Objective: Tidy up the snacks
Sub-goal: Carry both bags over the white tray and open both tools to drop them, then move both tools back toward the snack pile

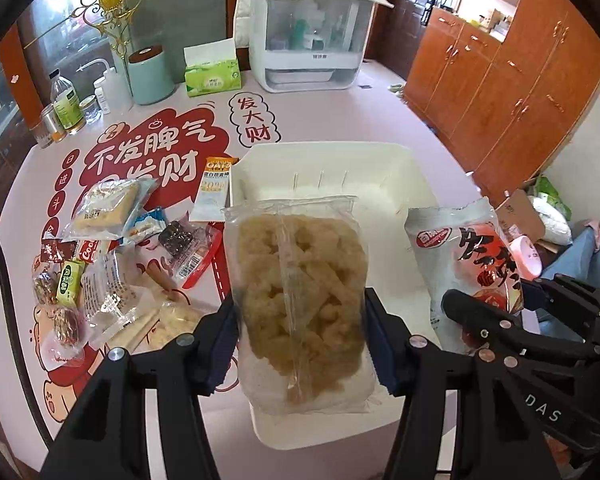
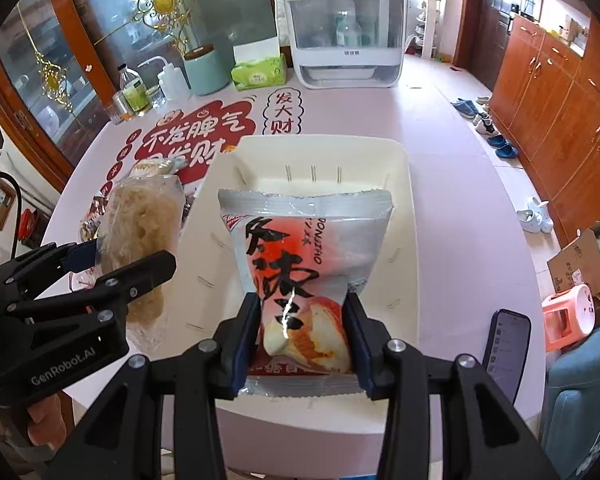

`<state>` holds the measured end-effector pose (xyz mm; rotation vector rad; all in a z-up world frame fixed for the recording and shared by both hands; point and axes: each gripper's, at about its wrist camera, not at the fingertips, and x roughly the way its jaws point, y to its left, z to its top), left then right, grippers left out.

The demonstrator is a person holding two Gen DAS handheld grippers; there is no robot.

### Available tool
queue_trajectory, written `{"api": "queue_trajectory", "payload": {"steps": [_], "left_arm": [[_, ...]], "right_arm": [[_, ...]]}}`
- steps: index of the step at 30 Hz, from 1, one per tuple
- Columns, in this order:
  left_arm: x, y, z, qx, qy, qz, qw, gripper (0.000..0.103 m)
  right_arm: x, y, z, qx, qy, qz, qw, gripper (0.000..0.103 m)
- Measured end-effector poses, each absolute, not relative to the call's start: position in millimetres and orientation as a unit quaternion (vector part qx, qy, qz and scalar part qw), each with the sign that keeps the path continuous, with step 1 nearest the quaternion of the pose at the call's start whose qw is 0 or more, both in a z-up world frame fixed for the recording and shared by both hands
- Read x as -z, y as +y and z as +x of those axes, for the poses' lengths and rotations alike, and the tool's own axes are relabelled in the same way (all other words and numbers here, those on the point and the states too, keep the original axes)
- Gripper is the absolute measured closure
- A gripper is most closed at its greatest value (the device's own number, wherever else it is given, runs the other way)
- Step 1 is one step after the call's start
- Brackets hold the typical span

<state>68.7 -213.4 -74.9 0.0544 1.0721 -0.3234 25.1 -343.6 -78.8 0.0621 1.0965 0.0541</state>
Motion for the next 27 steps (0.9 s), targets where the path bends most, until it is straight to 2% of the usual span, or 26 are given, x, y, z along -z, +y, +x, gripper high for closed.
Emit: {"api": "queue_trajectory", "payload": {"steps": [8,10,12,13,18,27], "left_arm": [[82.3,-217.5,68.2,0.127,0.517,0.027,0.846,0.045],[81.2,-215.4,66.5,0.121,0.517,0.017,0.847,0.026],[77.2,-210.3,63.6,0.112,0.508,0.007,0.854,0.015],[75.5,-208.4,62.4,0.112,0.505,0.003,0.856,0.013],[70.5,-202.3,59.1,0.105,0.500,-0.002,0.859,0.011],[65.5,-192.5,52.2,0.098,0.496,-0.007,0.863,0.011]], "right_arm": [[90.9,-352.8,34.0,-0.041,0.538,0.027,0.841,0.059],[91.3,-354.5,33.8,-0.041,0.539,0.026,0.841,0.059],[92.1,-355.6,33.3,-0.041,0.539,0.028,0.841,0.058],[92.3,-356.2,33.0,-0.040,0.538,0.029,0.841,0.058],[91.1,-358.1,32.3,-0.032,0.533,0.037,0.845,0.049],[86.3,-355.7,31.2,-0.036,0.527,0.046,0.848,0.047]]}}
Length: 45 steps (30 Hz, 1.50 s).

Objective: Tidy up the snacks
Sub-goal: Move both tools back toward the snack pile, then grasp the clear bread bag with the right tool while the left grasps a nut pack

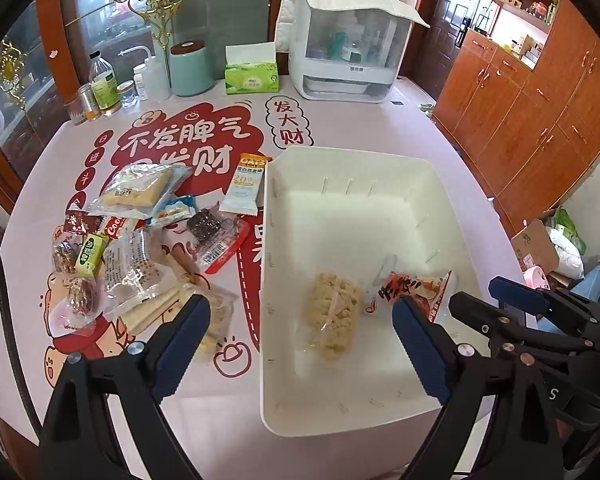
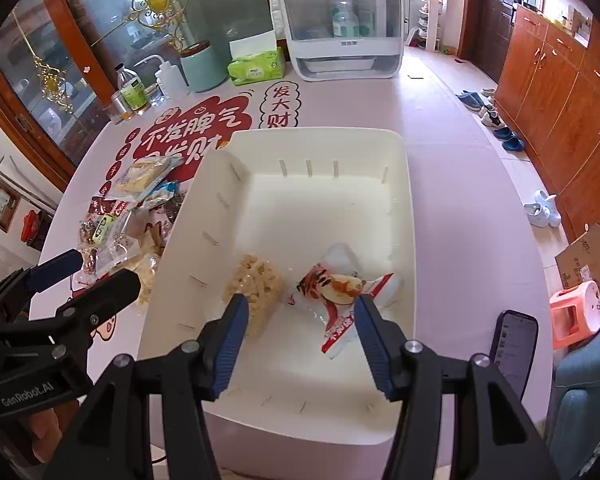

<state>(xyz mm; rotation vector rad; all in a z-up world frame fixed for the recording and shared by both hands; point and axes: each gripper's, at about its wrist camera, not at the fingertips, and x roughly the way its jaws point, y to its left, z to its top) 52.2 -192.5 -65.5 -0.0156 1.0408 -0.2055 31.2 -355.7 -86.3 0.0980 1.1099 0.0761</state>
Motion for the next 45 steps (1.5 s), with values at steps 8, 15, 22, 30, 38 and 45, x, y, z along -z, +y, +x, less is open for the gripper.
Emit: {"api": "queue_trajectory", "payload": {"steps": [8,15,22,30,38,45], "left_arm": [[52.6,-179.0,44.6,0.092,0.479,0.000,0.873,0.011],[39.9,-149.9,35.5,0.082,0.464,0.005,0.882,0.011],[25.3,-99.4,26.7,0.071,0.452,0.013,0.889,0.011],[4.4,-11.8,18.4,0.038,0.422,0.005,0.906,0.007],[9.2,85.1,33.0,0.003,0.423,-0.015,0.906,0.007],[18.6,149.5,44.5,-0.017,0.423,0.001,0.906,0.007]], "right_arm": [[79.9,-341.7,29.5,-0.047,0.521,0.048,0.851,0.047],[71.1,-319.2,28.5,-0.055,0.511,0.052,0.856,0.047],[60.1,-288.1,25.6,-0.053,0.496,0.066,0.864,0.047],[46.1,-243.9,19.7,-0.037,0.476,0.095,0.874,0.046],[45.9,-184.1,16.4,-0.023,0.478,0.092,0.873,0.045],[54.1,-139.9,15.8,-0.014,0.476,0.102,0.873,0.044]]}}
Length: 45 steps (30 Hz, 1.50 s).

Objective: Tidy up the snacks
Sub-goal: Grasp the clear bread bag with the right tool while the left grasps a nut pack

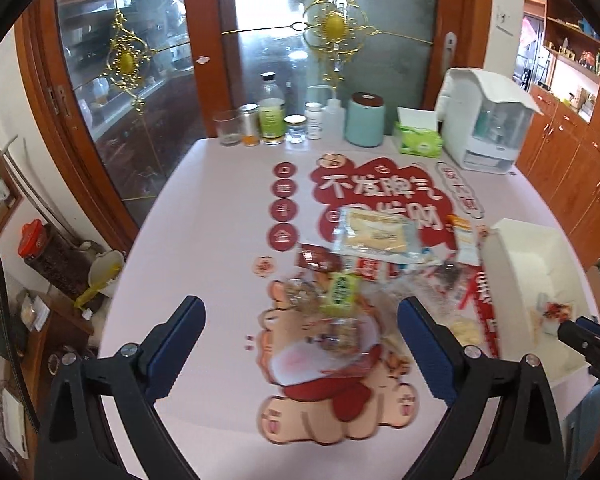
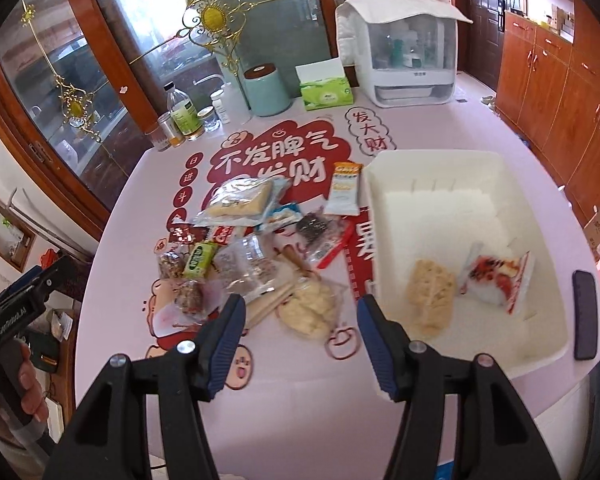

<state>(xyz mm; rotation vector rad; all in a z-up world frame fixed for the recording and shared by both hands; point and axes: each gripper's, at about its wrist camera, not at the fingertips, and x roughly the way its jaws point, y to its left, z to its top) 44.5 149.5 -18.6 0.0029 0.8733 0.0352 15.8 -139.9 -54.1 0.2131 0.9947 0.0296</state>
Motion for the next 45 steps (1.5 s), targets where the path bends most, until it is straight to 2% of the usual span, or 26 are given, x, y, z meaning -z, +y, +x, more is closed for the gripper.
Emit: {"api": "queue_trajectory", "payload": {"steps": [7,15,23,31,34,38,40,42,45], "left_arm": [[38.3,176.1,59.2,-0.010,0.446,0.007,0.895,0.007],[93.6,176.9,99.6,-0.002,0.499,0.024,0.866,0.007],[153.2,187.9,147.8,-0.016,0.562,-0.005,0.827,0.007],[201.0,183.1,187.0,-0.029,0.588,-0.052,0.806,0.007],[212.4,184.9,196.7,-0.033,0.595,-0.079,0.799,0.011],[221.6,184.5,203.8,-0.034,0.601,-0.104,0.792,0.016],[229.3,183.2,208.5,-0.027,0.608,-0.115,0.785,0.028],[236.1,179.7,210.8,-0.018,0.616,-0.123,0.778,0.036],[239.0,171.1,212.7,-0.018,0.614,-0.110,0.781,0.042]], "right_arm": [[69.4,-104.4,22.7,-0.034,0.492,0.107,0.864,0.041],[86.8,-83.3,60.1,-0.053,0.506,0.067,0.858,0.035],[140.3,-69.6,126.6,-0.076,0.559,0.029,0.825,0.035],[184.2,-54.1,167.2,-0.097,0.598,-0.014,0.795,0.035],[196.9,-46.4,174.3,-0.111,0.610,-0.028,0.785,0.035],[206.2,-38.8,184.0,-0.123,0.614,-0.026,0.779,0.029],[211.9,-33.6,188.0,-0.126,0.619,-0.034,0.775,0.027],[218.0,-26.9,190.3,-0.125,0.621,-0.053,0.772,0.024],[225.0,-21.3,191.9,-0.123,0.625,-0.074,0.768,0.022]]}}
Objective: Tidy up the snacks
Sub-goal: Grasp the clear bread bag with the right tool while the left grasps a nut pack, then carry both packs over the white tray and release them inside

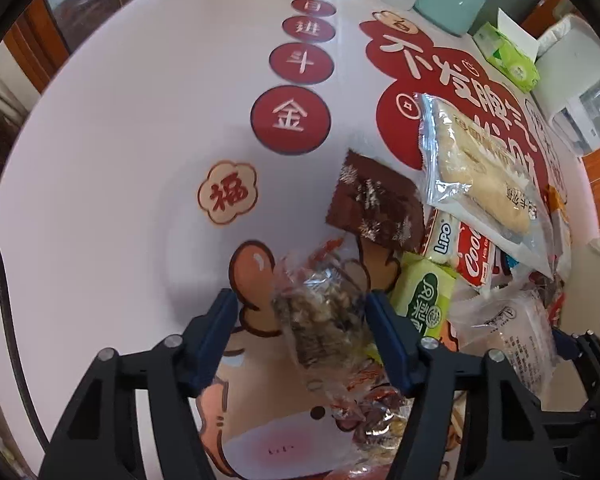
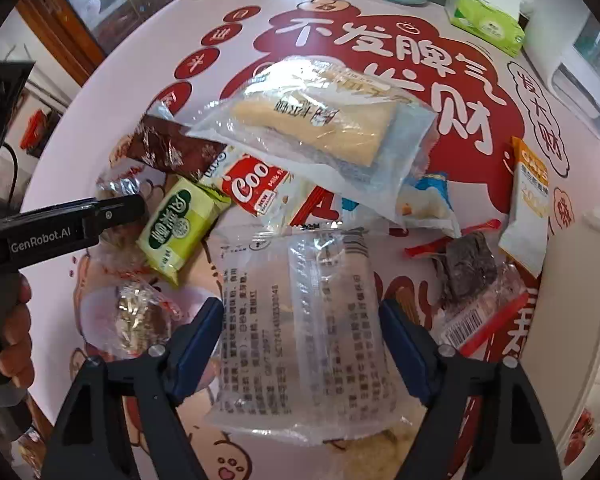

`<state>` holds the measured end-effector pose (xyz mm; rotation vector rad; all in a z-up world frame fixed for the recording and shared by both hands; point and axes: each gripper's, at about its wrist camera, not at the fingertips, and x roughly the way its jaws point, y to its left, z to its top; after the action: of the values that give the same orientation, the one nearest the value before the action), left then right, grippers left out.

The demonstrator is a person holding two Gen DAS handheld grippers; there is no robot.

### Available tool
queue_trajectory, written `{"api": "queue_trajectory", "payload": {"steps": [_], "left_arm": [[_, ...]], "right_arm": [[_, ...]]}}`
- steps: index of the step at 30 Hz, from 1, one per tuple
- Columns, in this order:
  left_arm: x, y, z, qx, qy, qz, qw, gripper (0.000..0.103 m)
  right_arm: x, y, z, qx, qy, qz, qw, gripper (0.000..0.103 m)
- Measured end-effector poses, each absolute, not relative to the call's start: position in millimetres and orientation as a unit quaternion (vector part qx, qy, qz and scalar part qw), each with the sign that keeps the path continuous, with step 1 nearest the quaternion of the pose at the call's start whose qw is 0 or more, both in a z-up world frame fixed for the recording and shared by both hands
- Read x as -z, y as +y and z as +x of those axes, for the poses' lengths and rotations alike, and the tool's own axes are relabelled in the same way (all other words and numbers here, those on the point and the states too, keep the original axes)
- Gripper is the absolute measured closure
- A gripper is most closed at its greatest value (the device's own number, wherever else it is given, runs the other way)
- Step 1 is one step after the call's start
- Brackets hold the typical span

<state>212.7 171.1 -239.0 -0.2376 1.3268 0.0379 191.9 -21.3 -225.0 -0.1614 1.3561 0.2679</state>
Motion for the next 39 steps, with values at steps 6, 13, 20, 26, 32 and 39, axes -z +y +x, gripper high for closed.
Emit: {"api": "queue_trajectory", "payload": {"steps": [6,13,20,26,32,39], "left_arm": [[237.1,160.4,210.2,-0.010,0.607,-0.099,0.788,0.058],[222.1,169.4,186.6,-0.018,0.594,-0.093,0.799,0.058],[193.3,179.4,147.3,-0.011,0.588,-0.079,0.805,0.058],[155.1,157.8,109.1,0.030,0.566,-0.038,0.823,0.058],[108.0,111.3,80.8,0.113,0.526,-0.002,0.843,0.058],[73.2,39.9,60.7,0.222,0.478,0.039,0.849,0.058]], "right_arm": [[230.2,-18.4,194.3,-0.121,0.622,-0.091,0.768,0.026],[218.9,-20.5,185.5,-0.119,0.609,-0.085,0.779,0.038],[192.8,-37.0,165.7,-0.105,0.591,-0.045,0.799,0.039],[153.1,-50.9,127.5,-0.102,0.564,-0.014,0.819,0.039],[117.0,-71.5,81.7,-0.081,0.535,0.026,0.840,0.039],[86.5,-116.2,19.4,-0.014,0.504,0.058,0.862,0.039]]}}
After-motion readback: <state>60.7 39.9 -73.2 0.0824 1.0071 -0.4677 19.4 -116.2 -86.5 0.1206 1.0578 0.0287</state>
